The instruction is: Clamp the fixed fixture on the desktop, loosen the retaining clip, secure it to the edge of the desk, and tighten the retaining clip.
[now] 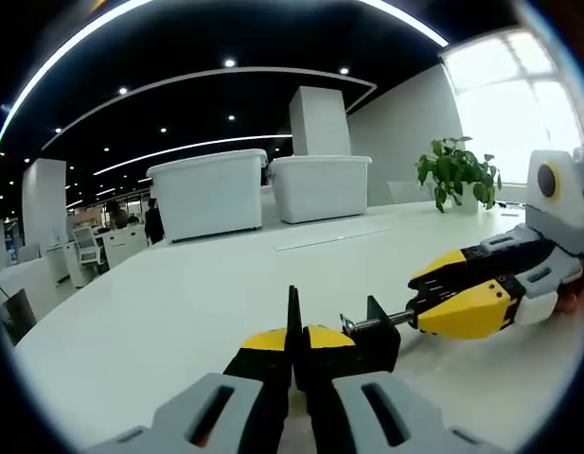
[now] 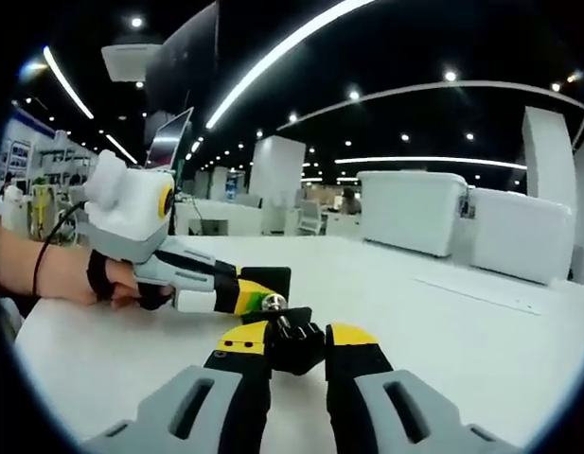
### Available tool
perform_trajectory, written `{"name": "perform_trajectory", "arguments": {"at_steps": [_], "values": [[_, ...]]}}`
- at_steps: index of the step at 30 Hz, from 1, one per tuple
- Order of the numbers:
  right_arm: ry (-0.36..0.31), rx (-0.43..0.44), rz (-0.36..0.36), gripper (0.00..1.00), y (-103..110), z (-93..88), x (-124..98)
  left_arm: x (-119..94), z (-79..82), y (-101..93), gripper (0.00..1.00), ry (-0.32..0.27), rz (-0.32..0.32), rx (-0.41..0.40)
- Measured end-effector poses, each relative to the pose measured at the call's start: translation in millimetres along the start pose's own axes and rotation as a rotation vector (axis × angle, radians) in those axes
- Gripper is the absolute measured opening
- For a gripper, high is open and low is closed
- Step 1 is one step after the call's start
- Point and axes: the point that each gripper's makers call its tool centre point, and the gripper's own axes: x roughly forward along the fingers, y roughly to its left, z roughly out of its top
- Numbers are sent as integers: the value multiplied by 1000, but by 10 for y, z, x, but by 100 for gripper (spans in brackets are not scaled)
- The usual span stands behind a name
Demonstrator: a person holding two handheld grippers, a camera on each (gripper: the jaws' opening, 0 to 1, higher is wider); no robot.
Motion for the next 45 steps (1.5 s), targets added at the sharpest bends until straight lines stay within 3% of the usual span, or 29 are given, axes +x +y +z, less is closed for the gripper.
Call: {"name": "perform_trajectory", "arguments": {"at_steps": [4,8,13,19,24,30,38,45], "values": [[-10,21,5,29,2,16,-5,3,0,3,5,0,0,1],[-12,53,10,29,-12,17,-12,6,-1,4,5,0,-1,1],[24,195,62,30,43,-50,-5,4,-4,4,5,0,-1,3],[14,261,43,22,-74,-41,-6,0,-10,0,5,2,-1,6],[5,175,44,21,-2,-24,-36,8,-12,7,5,4,-1,7],[0,135,42,19,33,-9,-59,18,-11,11,5,5,-1,8],[-4,-82,8,19,99,9,-50,23,-11,12,5,6,1,10],[-6,-51,23,19,77,7,-38,24,-17,12,5,8,3,11]]}}
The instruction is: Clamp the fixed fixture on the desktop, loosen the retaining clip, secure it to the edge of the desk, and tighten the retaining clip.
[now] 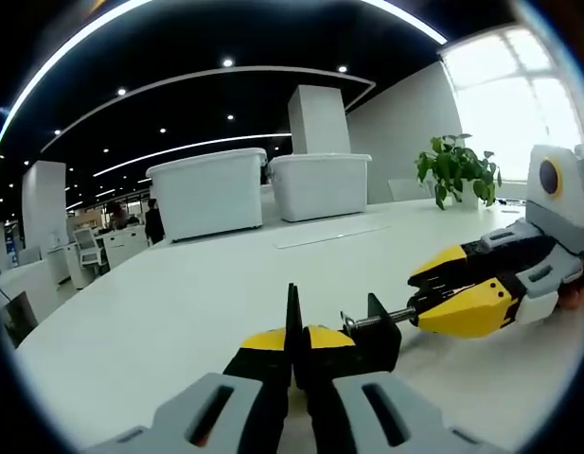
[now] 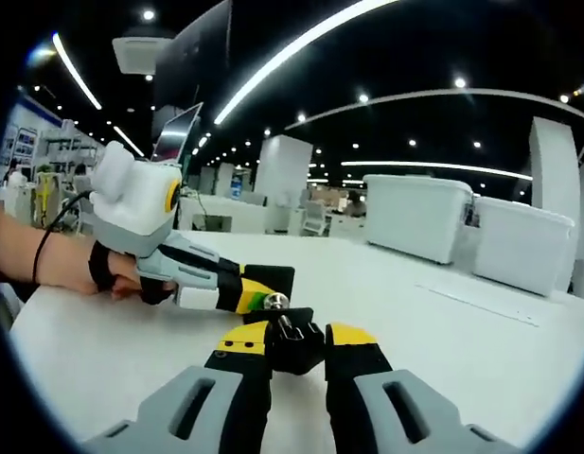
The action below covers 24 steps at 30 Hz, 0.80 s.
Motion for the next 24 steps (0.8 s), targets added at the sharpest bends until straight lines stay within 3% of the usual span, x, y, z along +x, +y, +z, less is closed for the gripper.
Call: {"name": "perform_trajectory", "arguments": {"at_steps": [10,11,13,17,24], "values": [[6,34,-8,20,-27,-6,10,-8,-7,-5,5,2,0,3],[-3,108,2,21,1,33,-5,-9,-9,-4,5,2,0,4],[-53,166,8,29,-48,126,-18,-11,-9,-7,5,2,-1,6],[17,240,-5,30,-143,-25,4,-14,-11,-7,5,2,-1,7],[21,278,19,25,-122,-45,25,-6,-14,-10,5,3,-2,7]]}}
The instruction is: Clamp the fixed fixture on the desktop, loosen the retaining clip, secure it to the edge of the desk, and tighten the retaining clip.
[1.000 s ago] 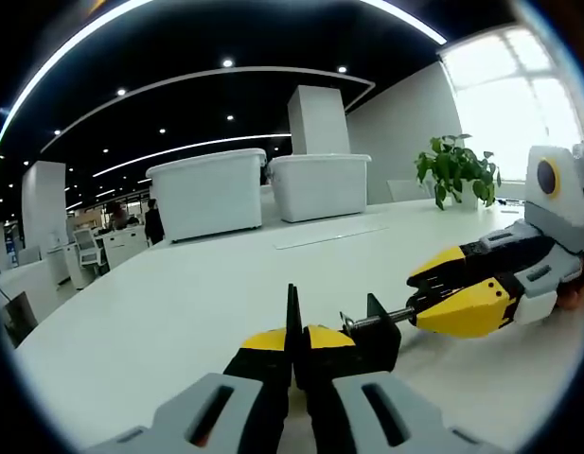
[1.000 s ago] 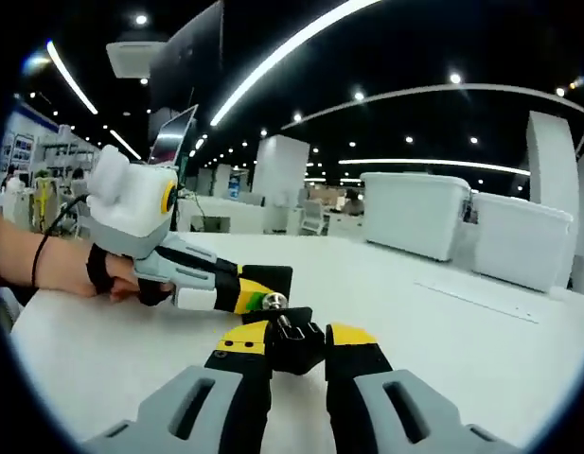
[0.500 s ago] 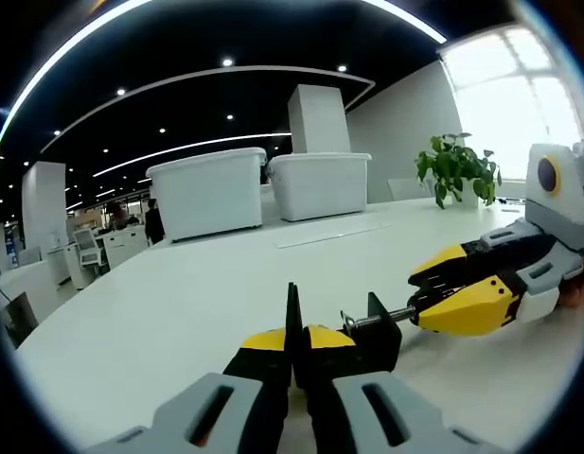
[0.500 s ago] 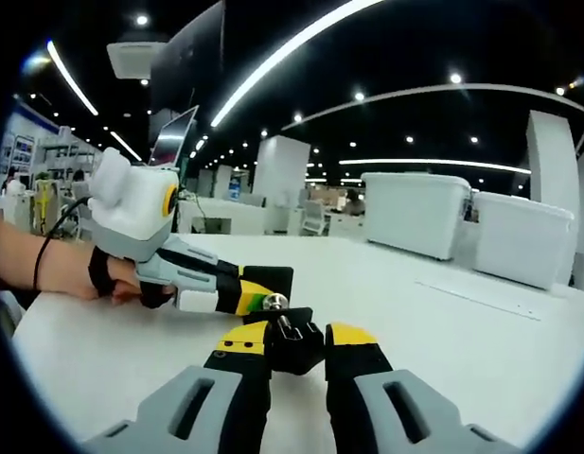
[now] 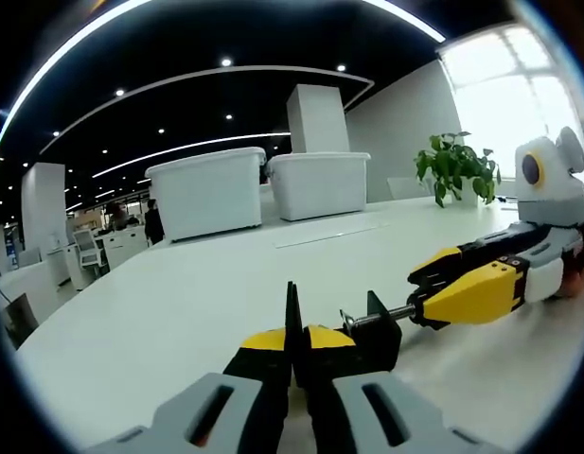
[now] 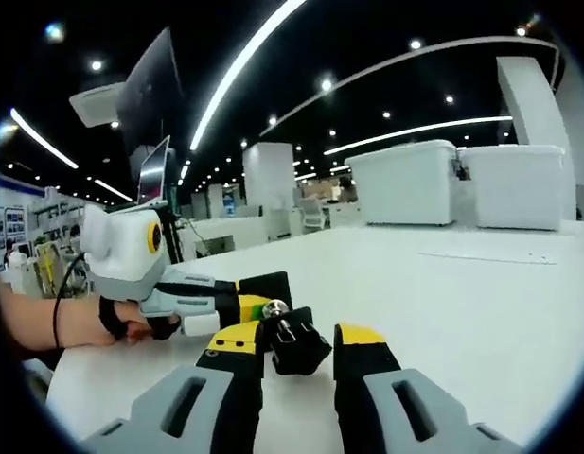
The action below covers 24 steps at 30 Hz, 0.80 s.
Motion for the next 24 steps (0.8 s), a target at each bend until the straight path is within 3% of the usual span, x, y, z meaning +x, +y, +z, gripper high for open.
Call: {"name": "perform_trajectory", "arguments": {"at_steps": [6,16,24], "values": [[-4,-19,-7,22,3,-9,-6,3,-10,-12,5,4,-4,4],[-2,-239,-38,21,93,-20,1,1,-17,-9,5,8,-2,7],[-5,-268,-42,21,88,-4,11,-2,-17,-10,5,10,0,9]]}}
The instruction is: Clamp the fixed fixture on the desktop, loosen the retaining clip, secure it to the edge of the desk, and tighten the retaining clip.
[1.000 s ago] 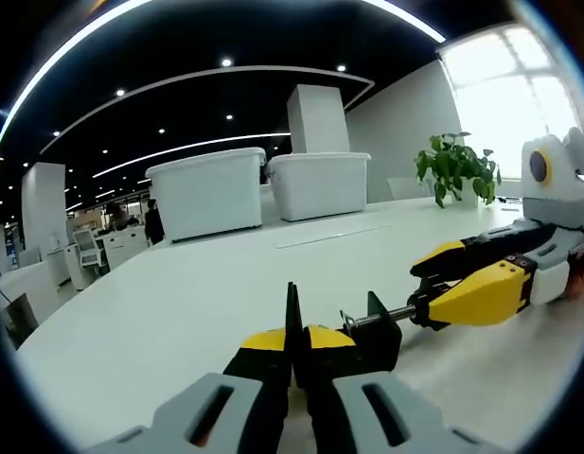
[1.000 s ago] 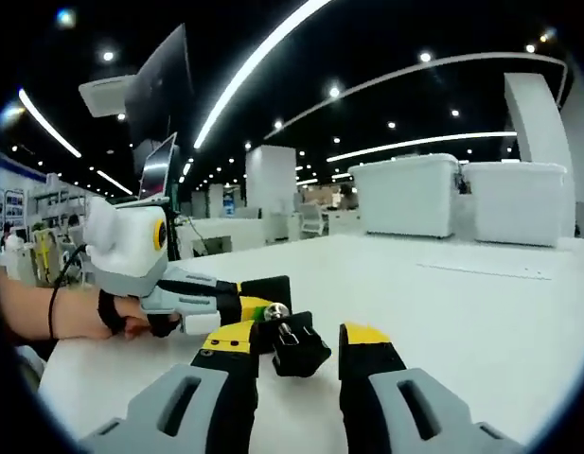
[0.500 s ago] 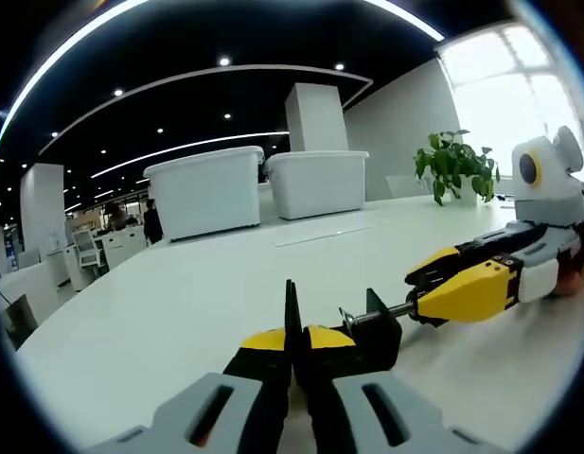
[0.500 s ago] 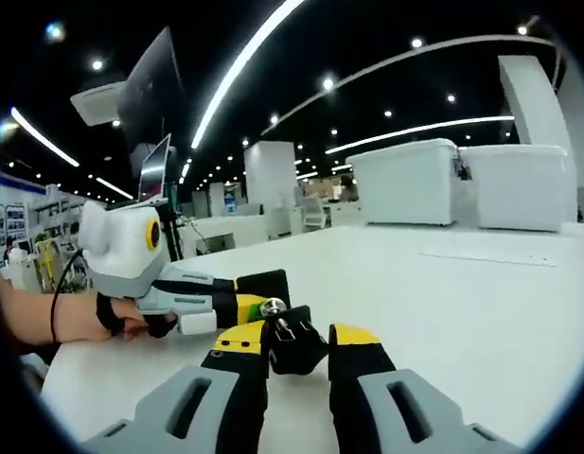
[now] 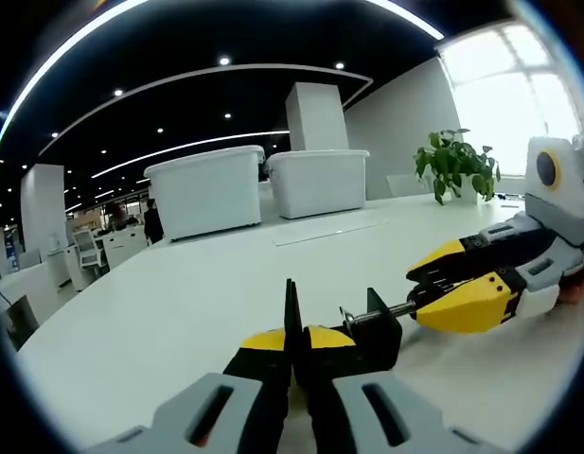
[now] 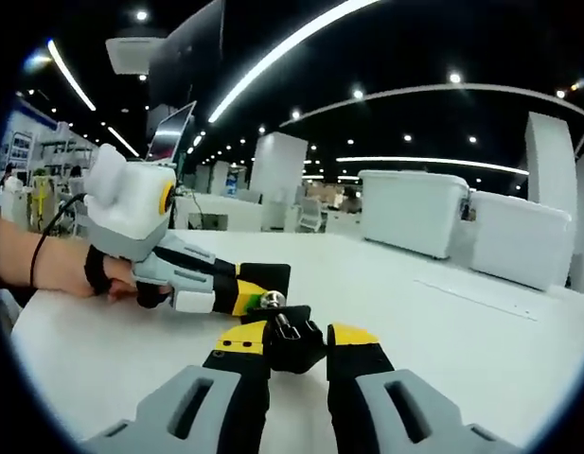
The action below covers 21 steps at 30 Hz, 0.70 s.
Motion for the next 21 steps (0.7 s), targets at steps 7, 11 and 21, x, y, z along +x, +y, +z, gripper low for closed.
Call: {"name": "perform_trajectory", "arguments": {"at_steps": [7,11,21], "values": [[9,130,10,23,-59,-32,-8,1,0,-1,5,1,0,-1],[17,257,43,25,-60,-57,6,2,0,-1,5,2,0,-1],[22,252,47,24,-61,-72,5,0,-4,-8,5,2,-2,2]]}}
